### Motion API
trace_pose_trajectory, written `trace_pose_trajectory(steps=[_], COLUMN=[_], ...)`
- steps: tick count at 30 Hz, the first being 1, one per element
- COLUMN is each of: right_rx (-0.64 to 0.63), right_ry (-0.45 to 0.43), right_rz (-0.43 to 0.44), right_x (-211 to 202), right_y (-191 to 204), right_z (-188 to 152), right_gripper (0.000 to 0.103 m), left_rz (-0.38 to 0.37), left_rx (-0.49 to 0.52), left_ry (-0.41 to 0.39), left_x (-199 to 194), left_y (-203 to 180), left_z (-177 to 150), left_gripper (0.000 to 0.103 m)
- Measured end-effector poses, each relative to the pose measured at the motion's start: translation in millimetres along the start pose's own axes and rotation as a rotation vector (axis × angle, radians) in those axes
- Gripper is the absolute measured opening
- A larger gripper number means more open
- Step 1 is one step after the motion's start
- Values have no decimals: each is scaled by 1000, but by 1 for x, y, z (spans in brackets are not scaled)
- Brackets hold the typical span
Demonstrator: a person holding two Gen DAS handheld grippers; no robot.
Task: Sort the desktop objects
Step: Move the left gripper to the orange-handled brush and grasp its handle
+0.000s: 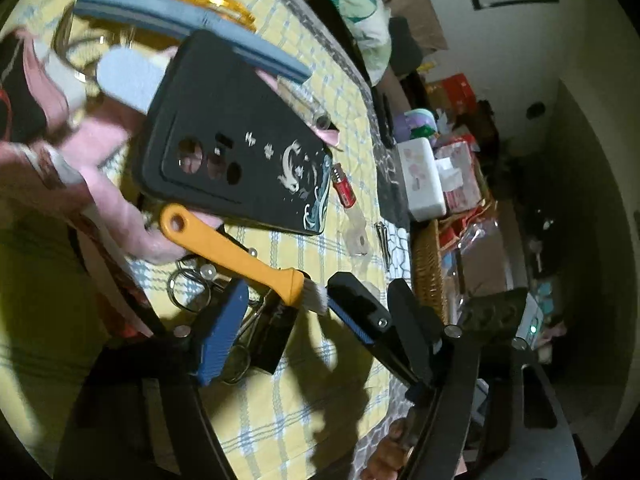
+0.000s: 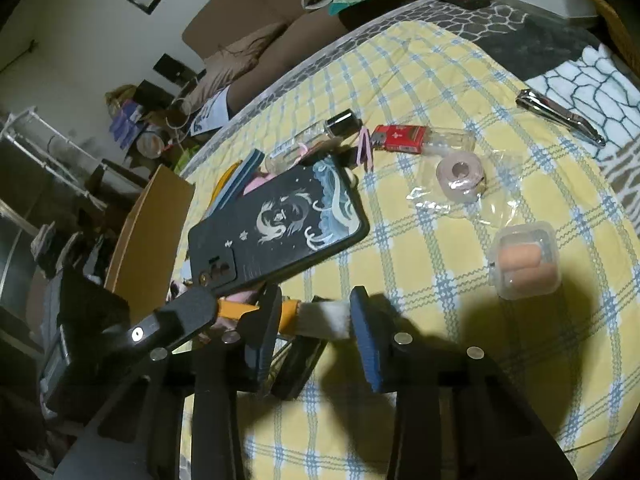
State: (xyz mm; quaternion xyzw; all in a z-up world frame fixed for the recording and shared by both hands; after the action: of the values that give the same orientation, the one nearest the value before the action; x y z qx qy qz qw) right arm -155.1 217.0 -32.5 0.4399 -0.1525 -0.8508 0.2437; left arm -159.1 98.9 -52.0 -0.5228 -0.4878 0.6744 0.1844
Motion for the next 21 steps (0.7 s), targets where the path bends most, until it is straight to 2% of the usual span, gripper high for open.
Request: trace_pose_trajectory(steps=[3,8,11,17,21], right_rx=[-20,-57,-84,-116,-74], right_ry=[17,44,57,45,9], right_rz=[4,1,7,-11,-19], right_x=[2,5,4,-8,-23], right_y=[3,7,11,13,5], right_z=[-5,-10,-12,-7,-2], right_gripper=[34,31,30,30,30], left_rz=[-10,-34,-36,-62,-95], left_rx=[-52,-114,-140,-123,-113], left_ry=[-15,-19,-25,-45,-55], left_x=[4,12,14,3,-17], left_y=[8,21,28,27,23], left_z=[2,4,7,7,8], left_gripper=[43,28,11,6,6])
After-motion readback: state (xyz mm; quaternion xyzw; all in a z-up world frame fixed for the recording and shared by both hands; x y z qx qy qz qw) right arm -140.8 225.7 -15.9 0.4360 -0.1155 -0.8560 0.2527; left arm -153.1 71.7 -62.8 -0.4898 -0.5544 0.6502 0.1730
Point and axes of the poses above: each gripper's, at about its wrist camera, not at the fingertips, and x roughly the way its jaws point, y to its left, z to its top, the point moved 8 cm from there along x, roughly the way its jaws point, and after that the axes turned 13 degrees about -x, right-handed, at the moved point
